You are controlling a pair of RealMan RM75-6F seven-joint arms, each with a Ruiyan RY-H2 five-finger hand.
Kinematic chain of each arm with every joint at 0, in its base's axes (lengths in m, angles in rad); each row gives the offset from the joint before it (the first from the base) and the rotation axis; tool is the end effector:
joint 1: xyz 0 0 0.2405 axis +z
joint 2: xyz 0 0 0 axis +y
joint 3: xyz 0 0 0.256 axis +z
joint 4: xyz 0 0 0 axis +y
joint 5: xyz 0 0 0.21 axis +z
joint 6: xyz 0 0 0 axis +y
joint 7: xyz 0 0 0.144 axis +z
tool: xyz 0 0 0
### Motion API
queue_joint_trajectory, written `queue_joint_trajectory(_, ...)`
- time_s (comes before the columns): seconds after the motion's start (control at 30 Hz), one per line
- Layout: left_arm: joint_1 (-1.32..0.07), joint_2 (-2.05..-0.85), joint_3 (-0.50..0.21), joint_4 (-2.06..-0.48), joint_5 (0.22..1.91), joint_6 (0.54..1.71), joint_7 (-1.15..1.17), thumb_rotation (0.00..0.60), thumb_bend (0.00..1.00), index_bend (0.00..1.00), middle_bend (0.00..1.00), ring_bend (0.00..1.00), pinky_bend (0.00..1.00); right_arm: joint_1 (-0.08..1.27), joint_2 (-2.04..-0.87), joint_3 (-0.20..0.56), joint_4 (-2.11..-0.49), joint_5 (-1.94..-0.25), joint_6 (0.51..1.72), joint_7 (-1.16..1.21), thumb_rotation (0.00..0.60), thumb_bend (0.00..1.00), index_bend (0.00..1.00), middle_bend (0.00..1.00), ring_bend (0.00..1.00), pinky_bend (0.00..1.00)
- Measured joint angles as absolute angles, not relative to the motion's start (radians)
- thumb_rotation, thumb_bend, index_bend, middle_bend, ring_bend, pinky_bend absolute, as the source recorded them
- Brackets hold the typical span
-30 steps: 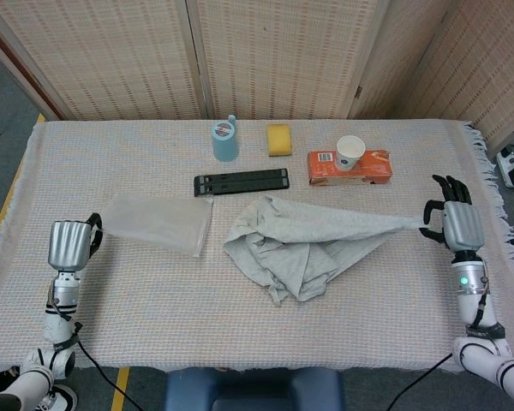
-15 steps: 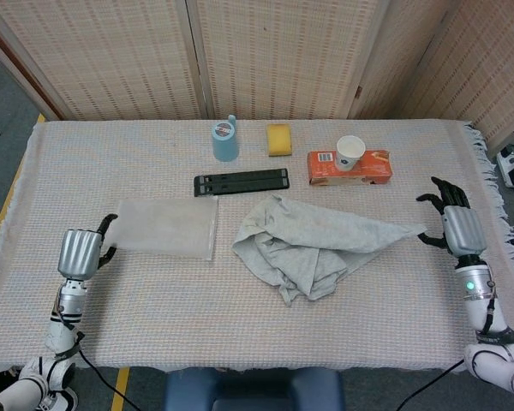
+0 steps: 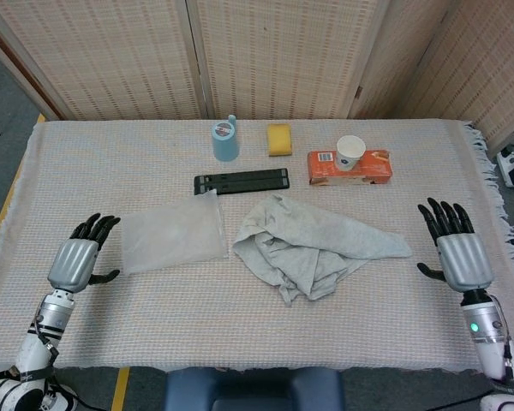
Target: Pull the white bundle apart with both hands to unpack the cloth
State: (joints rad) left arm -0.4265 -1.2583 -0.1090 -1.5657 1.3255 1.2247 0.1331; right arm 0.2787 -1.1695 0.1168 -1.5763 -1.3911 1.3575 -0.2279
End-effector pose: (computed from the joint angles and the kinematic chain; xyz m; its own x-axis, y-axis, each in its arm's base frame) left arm -0.2537 0.2897 0.0986 0.4206 0.0888 0.9029 0.8986 -0.1777 -0.4011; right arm -0.2858 -0.2540 0.1447 0.5615 0.0249 0.8271 -0.8237 -0.0783 0.5616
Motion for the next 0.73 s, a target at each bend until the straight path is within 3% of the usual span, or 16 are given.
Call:
queue_joint_trajectory(0.17,-0.328,-1.128,-0.06,-1.661,1.351,1.257,0.062,0.6,0.14,0.14,0.14,0.06,0.17,0.173,-1.166,0.052,-1.643,-1.47,1.511,-0.292,0.6,0.05,0.0,0.0,0.0,0.0)
queue_joint_trajectory(0.43,-0.201,-1.194,-0.005,-1.522,1.464,1.444,-0.007,0.6,0.14,0.15,0.14,0.05,0.16,0.118,-1.174,0.026,-1.609,-1.52,1.572,-0.235,0.6,0.05,0.0,0.0,0.0,0.0)
queue_joint_trajectory(0.73,-0.174,-1.256,-0.014,-1.428,1.542,1.548,-0.02,0.6,0.14,0.15,0.15,0.05,0.16,0.11,-1.152,0.041,-1.612,-1.507,1.55,-0.187,0.6,0.05,0.0,0.0,0.0,0.0)
